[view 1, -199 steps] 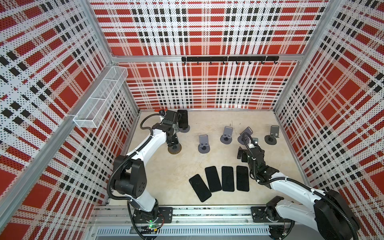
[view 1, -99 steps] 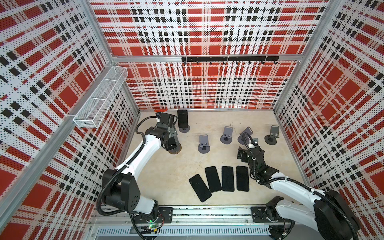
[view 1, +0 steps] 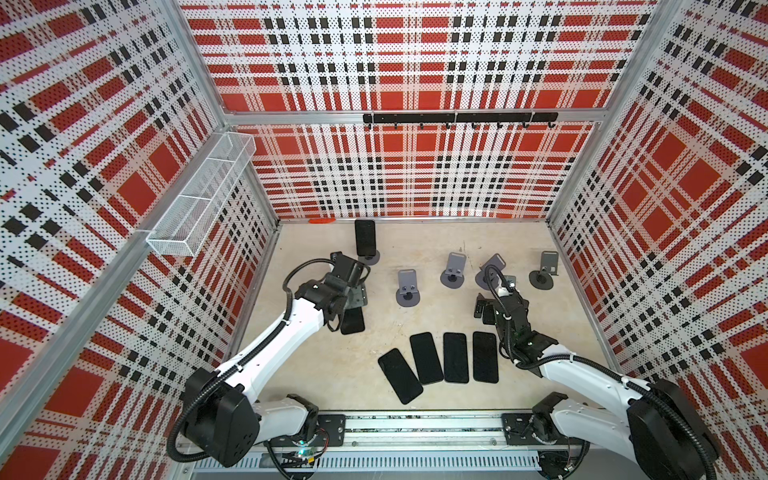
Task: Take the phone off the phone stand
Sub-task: 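Lift the green-edged phone off its stand with the left gripper toward the table front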
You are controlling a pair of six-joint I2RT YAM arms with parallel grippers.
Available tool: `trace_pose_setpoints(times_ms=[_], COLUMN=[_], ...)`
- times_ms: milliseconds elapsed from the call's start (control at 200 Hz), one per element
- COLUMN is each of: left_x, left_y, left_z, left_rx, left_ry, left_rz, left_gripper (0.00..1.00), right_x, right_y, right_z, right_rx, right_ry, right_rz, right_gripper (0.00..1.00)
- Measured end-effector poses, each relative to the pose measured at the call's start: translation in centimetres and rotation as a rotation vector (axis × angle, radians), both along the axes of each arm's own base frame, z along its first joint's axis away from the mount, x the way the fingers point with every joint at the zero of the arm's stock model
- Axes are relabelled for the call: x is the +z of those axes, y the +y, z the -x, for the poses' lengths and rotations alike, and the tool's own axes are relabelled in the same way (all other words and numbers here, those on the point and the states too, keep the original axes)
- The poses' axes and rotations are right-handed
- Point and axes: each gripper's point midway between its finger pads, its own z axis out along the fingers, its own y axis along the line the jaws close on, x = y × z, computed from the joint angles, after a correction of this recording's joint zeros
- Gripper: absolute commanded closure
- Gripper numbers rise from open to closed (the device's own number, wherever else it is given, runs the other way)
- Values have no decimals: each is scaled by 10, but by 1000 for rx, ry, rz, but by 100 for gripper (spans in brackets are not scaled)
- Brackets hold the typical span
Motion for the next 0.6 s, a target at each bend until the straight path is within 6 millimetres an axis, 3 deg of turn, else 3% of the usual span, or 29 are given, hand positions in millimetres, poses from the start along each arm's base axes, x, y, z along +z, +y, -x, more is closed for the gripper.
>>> trace_pose_setpoints(times_ms=[230,456,601], left_x=[-36,-72,-89], left_y=[-18,-18,-17], left_z=[35,78,95], left_rx=[-48,-24,4], left_ry=[96,155,183], left_rz=[2,65,100], left_gripper=[32,35,36], right_x=[0,0,0], right_y=[-1,-1,-1], right_z=[0,0,0], right_rx=[-4,-6,-6], right_ry=[-1,-2,-2], right_rz=[1,2,2], right_gripper=[0,0,0])
